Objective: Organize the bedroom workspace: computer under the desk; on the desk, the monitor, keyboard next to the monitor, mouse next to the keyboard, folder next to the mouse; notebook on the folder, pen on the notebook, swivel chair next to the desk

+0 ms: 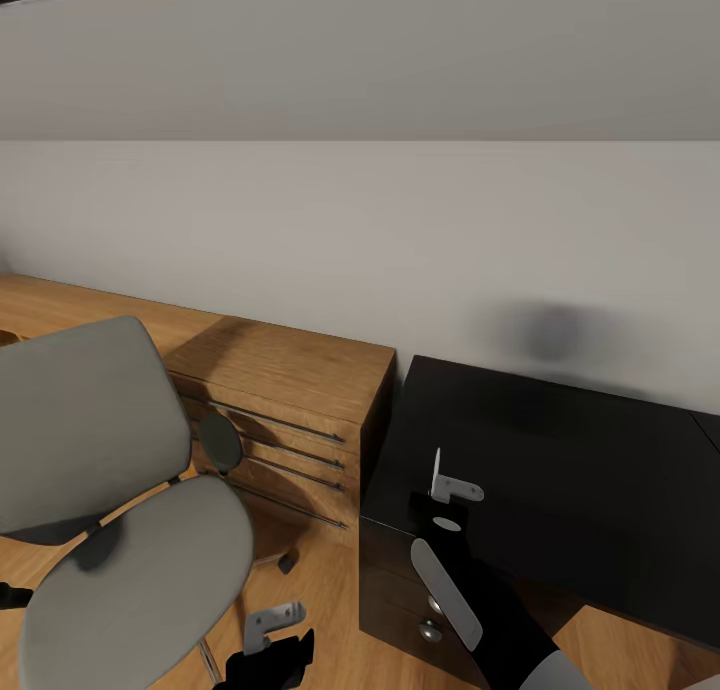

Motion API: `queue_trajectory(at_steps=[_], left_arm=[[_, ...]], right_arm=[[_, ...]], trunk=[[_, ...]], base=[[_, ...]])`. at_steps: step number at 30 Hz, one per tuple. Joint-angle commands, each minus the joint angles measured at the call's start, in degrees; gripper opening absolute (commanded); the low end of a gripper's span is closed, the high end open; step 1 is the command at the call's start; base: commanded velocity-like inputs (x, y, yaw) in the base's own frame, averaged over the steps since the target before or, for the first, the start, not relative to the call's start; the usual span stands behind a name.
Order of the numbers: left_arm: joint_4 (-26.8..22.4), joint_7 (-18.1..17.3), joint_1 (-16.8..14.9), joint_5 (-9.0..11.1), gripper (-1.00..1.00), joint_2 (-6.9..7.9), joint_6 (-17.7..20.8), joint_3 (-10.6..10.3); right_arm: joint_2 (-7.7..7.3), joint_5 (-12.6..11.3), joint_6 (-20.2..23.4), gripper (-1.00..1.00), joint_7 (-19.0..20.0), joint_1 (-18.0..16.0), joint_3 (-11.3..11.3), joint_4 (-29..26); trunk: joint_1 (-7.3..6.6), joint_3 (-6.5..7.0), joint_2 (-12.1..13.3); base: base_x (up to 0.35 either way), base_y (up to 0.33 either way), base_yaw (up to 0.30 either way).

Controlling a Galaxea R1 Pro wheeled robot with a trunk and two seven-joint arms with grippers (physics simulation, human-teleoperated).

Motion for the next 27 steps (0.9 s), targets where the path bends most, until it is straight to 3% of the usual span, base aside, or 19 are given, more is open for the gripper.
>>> queue_trajectory(at_steps=[1,15,27], left_arm=[[-0.08,0.23,-0.09,0.34,1.0,0.03,-0.25,-0.16],[-0.08,0.23,-0.09,0.19,1.0,0.07,-0.25,-0.22],[-0.08,0.23,-0.09,0.25,1.0,0.07,-0.25,-0.22]], right_arm=[[-0.03,-0.84,0.36,-1.0,-0.42,-0.04,0.07,4.73],[-0.03,-0.79,0.28,-1.0,-0.42,-0.04,0.09,4.73],[-0.04,-0.76,0.23,-1.0,-0.42,-0.04,0.09,4.7]], trunk=[[0.0,-0.06,-0.03],[0.0,-0.06,-0.03],[-2.63,2.09,4.78]], base=[[0.0,0.0,0.0],[0.0,0.0,0.0],[0.0,0.0,0.0]])
